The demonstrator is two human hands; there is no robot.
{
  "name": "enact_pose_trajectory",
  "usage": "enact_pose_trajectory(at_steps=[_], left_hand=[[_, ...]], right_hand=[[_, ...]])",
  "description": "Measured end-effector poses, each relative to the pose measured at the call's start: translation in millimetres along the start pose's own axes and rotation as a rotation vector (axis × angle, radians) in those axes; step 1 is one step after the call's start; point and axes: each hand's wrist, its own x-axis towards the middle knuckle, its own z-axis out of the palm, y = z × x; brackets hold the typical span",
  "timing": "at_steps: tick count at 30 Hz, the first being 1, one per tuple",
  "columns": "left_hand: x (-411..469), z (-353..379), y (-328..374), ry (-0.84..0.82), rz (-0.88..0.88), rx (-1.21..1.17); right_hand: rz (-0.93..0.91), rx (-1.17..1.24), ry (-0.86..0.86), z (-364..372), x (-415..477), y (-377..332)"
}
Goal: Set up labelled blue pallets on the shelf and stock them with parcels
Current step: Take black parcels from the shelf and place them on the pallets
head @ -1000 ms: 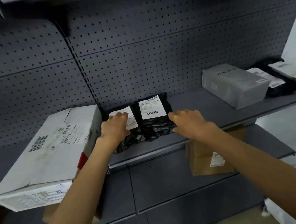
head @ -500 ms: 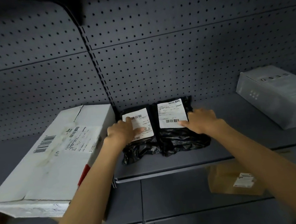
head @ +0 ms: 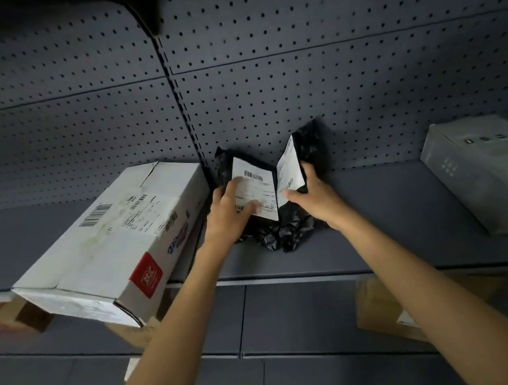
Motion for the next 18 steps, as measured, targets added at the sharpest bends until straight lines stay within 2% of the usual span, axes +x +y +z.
enact_pose_trajectory(at_steps=[6, 10, 18], left_hand=[[-22.5, 8.0, 15.0, 0.057, -0.009, -0.143], [-49.3, -3.6, 25.6, 0.218, 0.031, -0.151], [-108.9, -78.2, 11.8, 0.536, 0.093, -0.1]], right_hand=[[-0.025, 0.06, 0.029, -20.1, -30.3, 8.7], [-0.121, 0.069, 0.026, -32.7, -48.4, 1.7], [-0.398, 0.138, 0.018, -22.0, -71.2, -69.3]])
